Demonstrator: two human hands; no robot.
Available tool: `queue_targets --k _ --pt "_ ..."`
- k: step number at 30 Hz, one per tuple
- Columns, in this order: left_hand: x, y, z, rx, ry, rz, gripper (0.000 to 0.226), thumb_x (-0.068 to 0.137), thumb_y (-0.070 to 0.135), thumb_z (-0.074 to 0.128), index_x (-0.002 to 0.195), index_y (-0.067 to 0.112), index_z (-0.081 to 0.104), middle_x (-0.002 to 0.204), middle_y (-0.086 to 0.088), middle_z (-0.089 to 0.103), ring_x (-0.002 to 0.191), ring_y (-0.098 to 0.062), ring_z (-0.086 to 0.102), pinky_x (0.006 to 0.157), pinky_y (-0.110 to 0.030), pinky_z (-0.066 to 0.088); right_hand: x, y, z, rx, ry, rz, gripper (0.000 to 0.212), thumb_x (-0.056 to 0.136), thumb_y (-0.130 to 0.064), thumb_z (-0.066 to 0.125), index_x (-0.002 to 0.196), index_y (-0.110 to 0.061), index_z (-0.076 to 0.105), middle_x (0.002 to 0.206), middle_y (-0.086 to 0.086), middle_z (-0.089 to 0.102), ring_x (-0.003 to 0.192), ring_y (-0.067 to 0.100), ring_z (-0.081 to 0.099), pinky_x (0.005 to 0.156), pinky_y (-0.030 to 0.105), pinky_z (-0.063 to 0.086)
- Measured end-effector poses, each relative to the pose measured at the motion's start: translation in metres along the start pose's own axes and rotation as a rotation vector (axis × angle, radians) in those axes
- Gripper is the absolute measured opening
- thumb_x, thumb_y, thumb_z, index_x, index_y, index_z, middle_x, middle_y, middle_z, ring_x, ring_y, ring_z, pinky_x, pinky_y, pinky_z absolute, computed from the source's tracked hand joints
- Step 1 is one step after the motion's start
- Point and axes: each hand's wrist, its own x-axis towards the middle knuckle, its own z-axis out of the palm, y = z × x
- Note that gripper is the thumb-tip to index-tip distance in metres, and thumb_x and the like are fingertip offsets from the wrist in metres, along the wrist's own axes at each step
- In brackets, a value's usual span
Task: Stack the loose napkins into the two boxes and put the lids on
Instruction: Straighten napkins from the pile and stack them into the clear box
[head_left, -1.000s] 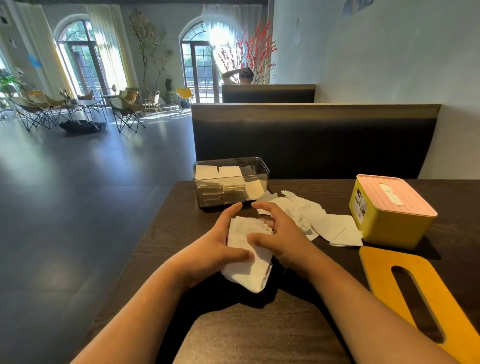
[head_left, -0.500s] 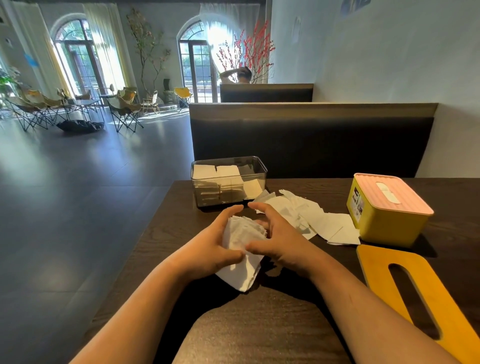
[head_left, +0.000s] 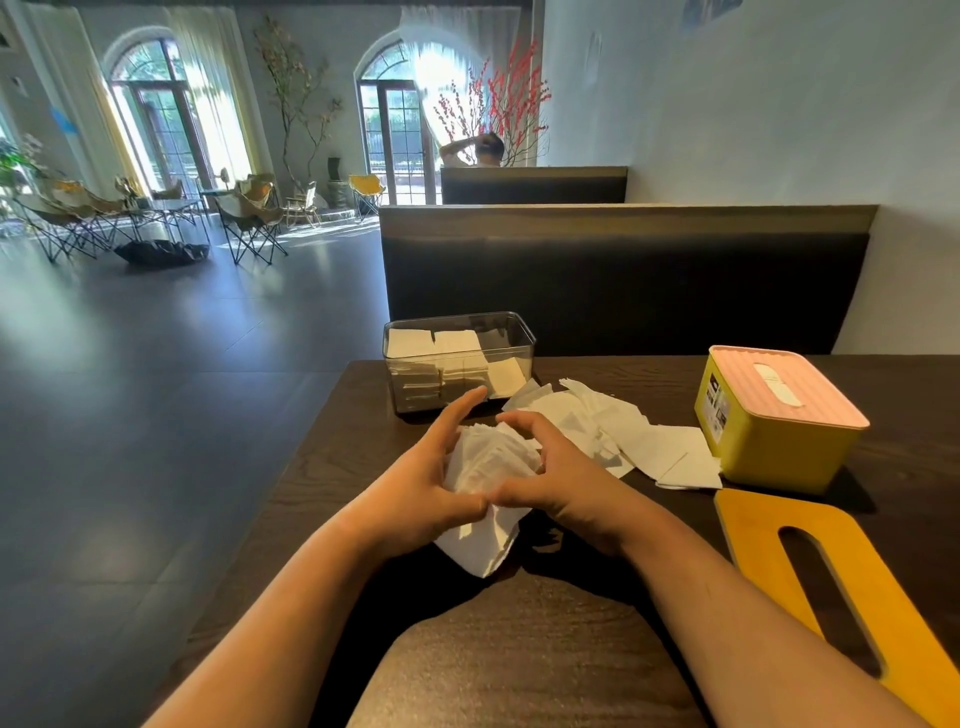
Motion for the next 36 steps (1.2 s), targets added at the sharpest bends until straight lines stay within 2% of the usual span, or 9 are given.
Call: queue_targets --k 6,11,14,17,21,25,29,32,36 --pt "0.002 -0.003 0.002 0.013 -0.032 0.007 0.117 0.086 0.017 0.084 0.144 0.079 0.004 0.144 0.028 0.042 0.127 -0.011 0.058 0.099 -0.027 0.057 0.004 0.002 -0.007 0.180 0.044 -0.052 0.079 0.082 -0.014 0.085 0.138 -0.056 0.049 0.132 0.000 0.069 0.121 0.022 0.069 0.106 0.045 0.055" --pt "0.005 -0.005 0.000 0.037 0.057 -0.001 0.117 0.084 0.022 0.087 0.151 0.070 0.005 0.150 0.018 0.044 0.132 -0.013 0.054 0.111 -0.039 0.052 0.002 0.000 -0.005 0.081 0.072 -0.140 0.079 0.086 -0.003 0.079 0.135 -0.059 0.052 0.134 -0.001 0.059 0.124 0.021 0.063 0.103 0.042 0.057" --pt "0.007 -0.007 -0.002 0.046 0.202 0.024 0.104 0.083 0.027 0.088 0.155 0.058 0.021 0.142 0.016 0.053 0.129 -0.010 0.057 0.110 -0.038 0.050 0.003 0.000 -0.005 0.106 0.125 -0.158 0.075 0.087 -0.002 0.074 0.133 -0.057 0.055 0.132 0.003 0.061 0.118 0.025 0.065 0.093 0.045 0.063" --pt "0.007 -0.009 -0.003 0.036 0.330 0.081 0.086 0.085 0.022 0.086 0.149 0.051 0.037 0.131 0.018 0.058 0.116 -0.009 0.065 0.097 -0.029 0.060 0.005 0.002 -0.001 -0.004 0.206 -0.210 0.068 0.091 -0.001 0.071 0.131 -0.055 0.056 0.131 -0.010 0.057 0.120 0.023 0.061 0.088 0.041 0.064" --pt "0.006 -0.015 0.005 -0.015 0.313 0.093 0.074 0.090 0.016 0.080 0.145 0.050 0.044 0.129 0.010 0.059 0.106 -0.008 0.071 0.083 -0.024 0.062 0.003 0.007 0.001 -0.122 0.166 -0.219 0.070 0.093 -0.010 0.071 0.137 -0.058 0.046 0.133 -0.019 0.046 0.123 0.016 0.057 0.090 0.033 0.063" --pt "0.009 -0.019 0.014 -0.073 0.243 0.047 0.075 0.089 0.014 0.081 0.146 0.047 0.044 0.130 0.009 0.062 0.110 -0.004 0.071 0.091 -0.025 0.061 0.004 0.012 0.008 -0.314 0.148 -0.177 0.077 0.091 -0.024 0.077 0.148 -0.052 0.035 0.140 -0.013 0.040 0.123 0.009 0.053 0.084 0.018 0.056" --pt "0.010 -0.020 0.014 -0.066 0.243 0.050 0.068 0.089 0.006 0.076 0.137 0.046 0.052 0.127 0.007 0.067 0.108 -0.007 0.071 0.090 -0.024 0.060 0.008 0.015 0.009 -0.388 0.210 -0.200 0.056 0.096 -0.023 0.072 0.140 -0.049 0.048 0.133 -0.013 0.046 0.120 0.004 0.052 0.092 0.015 0.049" --pt "0.007 -0.017 0.016 0.026 0.239 0.057 0.063 0.091 0.005 0.072 0.135 0.046 0.052 0.128 0.013 0.063 0.106 0.001 0.068 0.082 -0.014 0.056 0.009 0.015 0.010 -0.490 0.231 -0.225 0.039 0.100 -0.019 0.066 0.129 -0.043 0.057 0.125 -0.011 0.052 0.113 0.003 0.053 0.085 0.009 0.042" --pt "0.005 -0.014 0.015 0.033 0.338 0.132 0.060 0.094 0.005 0.070 0.136 0.044 0.053 0.129 0.014 0.062 0.108 0.000 0.067 0.084 -0.015 0.056 0.008 0.011 0.010 -0.407 0.305 -0.320 0.044 0.096 -0.013 0.068 0.126 -0.043 0.055 0.129 -0.012 0.052 0.121 0.002 0.051 0.088 0.010 0.044"
